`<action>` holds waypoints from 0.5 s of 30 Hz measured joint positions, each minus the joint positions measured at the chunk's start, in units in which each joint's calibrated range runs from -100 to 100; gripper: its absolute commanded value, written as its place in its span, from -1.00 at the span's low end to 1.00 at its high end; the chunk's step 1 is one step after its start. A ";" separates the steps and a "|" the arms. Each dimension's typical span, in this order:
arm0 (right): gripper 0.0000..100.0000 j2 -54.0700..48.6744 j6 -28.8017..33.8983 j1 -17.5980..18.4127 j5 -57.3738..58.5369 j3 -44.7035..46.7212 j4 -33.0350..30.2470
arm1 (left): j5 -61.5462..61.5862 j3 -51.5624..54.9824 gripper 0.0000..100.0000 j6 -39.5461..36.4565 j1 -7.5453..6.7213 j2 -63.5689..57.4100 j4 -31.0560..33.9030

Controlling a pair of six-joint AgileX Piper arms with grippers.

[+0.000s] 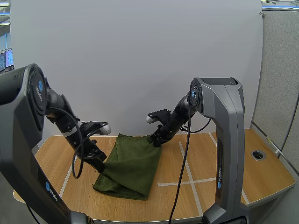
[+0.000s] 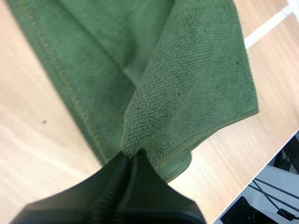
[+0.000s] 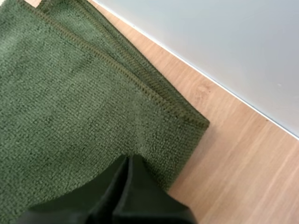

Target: Fold the towel

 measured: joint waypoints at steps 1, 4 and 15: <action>-1.00 0.00 0.00 0.00 0.00 0.00 0.00 | 0.00 0.00 -1.00 0.00 0.33 0.00 0.15; -1.00 0.00 0.00 0.00 0.00 0.00 0.00 | 0.00 0.00 -1.00 0.00 1.49 -0.13 0.51; -1.00 0.00 0.00 0.00 0.00 0.00 0.00 | -0.08 4.97 -1.00 1.05 1.98 -2.56 1.53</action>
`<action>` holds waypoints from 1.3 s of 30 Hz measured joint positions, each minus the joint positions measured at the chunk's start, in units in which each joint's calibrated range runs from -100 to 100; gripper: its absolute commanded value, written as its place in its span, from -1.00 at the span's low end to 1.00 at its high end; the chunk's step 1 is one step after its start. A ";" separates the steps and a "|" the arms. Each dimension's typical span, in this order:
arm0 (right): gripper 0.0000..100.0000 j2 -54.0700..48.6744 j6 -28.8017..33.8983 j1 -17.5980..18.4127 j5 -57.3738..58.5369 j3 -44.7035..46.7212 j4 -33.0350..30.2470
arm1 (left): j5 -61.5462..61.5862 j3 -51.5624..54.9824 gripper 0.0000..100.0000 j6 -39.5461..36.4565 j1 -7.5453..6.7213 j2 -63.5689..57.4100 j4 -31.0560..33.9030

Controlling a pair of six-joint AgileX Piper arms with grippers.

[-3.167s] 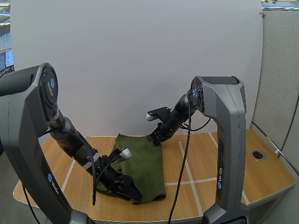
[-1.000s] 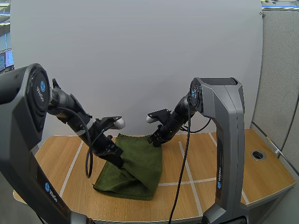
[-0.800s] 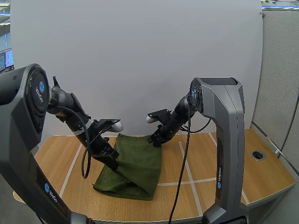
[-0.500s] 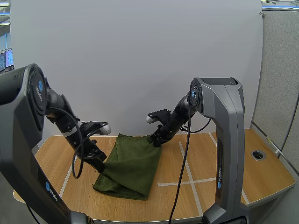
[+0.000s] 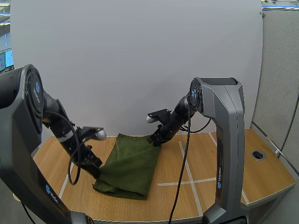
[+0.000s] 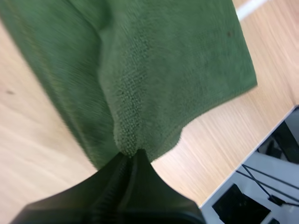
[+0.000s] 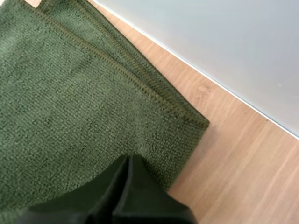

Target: Fold the towel

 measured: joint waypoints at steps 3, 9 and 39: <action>-1.00 0.00 0.00 0.00 0.00 0.00 0.00 | 0.18 2.45 -1.00 1.64 0.00 0.00 0.12; -1.00 0.00 0.10 0.00 0.18 0.00 0.00 | 0.18 2.45 -1.00 1.77 0.00 0.00 0.31; -1.00 0.00 0.73 0.00 0.55 0.00 0.00 | 0.12 -9.22 0.38 2.61 0.00 0.00 -6.02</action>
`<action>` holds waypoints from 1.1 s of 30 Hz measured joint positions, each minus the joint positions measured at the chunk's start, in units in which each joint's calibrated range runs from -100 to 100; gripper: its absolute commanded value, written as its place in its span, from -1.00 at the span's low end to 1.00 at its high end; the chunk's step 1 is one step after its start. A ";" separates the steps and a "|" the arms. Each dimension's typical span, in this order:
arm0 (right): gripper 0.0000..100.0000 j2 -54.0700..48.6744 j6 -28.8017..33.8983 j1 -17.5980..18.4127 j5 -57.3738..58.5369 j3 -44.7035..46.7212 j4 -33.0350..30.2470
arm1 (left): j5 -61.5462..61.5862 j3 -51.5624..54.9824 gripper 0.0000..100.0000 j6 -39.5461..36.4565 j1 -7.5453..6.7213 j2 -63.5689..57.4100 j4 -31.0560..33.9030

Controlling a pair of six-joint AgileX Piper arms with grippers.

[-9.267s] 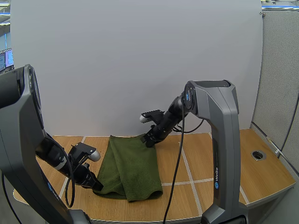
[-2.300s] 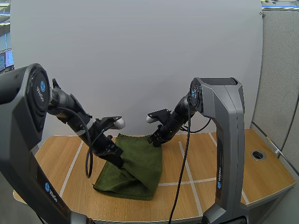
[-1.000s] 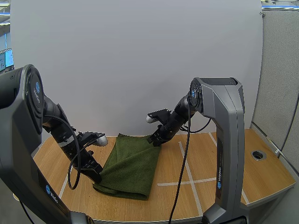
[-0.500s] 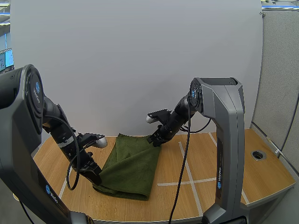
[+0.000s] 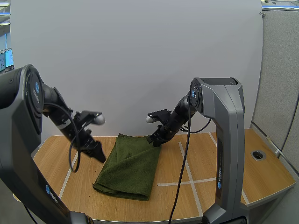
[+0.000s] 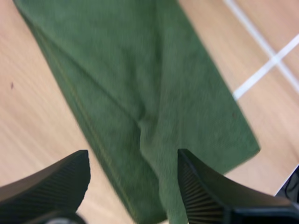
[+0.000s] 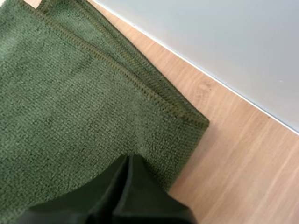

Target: Fold the towel

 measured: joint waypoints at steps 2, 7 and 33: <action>-1.00 0.00 0.00 0.00 0.00 0.00 0.00 | 0.00 -1.36 0.22 1.30 0.00 0.64 -4.70; -1.00 0.00 0.12 0.00 0.00 0.00 0.00 | 0.16 -2.02 0.23 2.52 0.00 5.46 -7.33; -1.00 0.00 0.12 0.00 0.00 0.00 0.00 | -3.45 -15.70 0.23 3.24 -3.37 31.47 -18.26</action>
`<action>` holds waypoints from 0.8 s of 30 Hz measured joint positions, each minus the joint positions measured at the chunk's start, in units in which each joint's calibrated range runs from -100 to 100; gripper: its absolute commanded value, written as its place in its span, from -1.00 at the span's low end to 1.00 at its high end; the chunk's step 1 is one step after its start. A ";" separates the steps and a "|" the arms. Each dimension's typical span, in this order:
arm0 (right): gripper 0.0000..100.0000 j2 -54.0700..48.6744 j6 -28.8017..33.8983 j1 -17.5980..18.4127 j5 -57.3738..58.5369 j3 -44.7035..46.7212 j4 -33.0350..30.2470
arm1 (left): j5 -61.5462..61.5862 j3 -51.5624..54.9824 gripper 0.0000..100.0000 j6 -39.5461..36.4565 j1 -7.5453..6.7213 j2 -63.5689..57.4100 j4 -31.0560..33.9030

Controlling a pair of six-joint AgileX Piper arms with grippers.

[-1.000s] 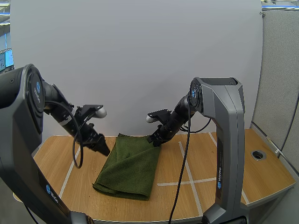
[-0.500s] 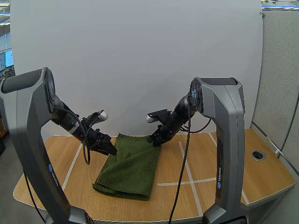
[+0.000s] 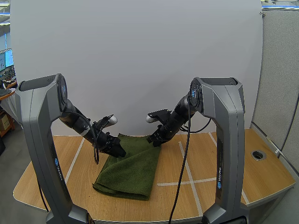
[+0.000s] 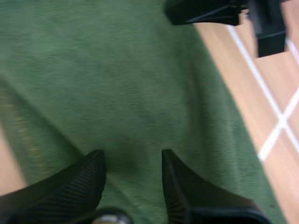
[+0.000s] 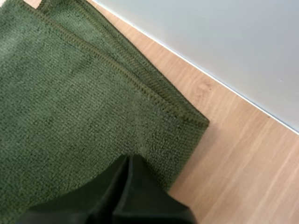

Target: Fold the towel

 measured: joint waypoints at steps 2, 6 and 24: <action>-1.00 0.00 0.00 0.00 0.00 0.00 0.00 | -1.56 -0.50 0.23 -0.24 0.00 0.37 0.97; -1.00 0.00 0.00 0.00 0.00 0.00 0.00 | -7.07 -0.88 0.23 -0.82 0.00 0.38 3.94; -1.00 0.00 0.00 0.00 0.44 0.00 -0.03 | -9.02 -0.95 0.25 -0.89 0.00 1.67 2.78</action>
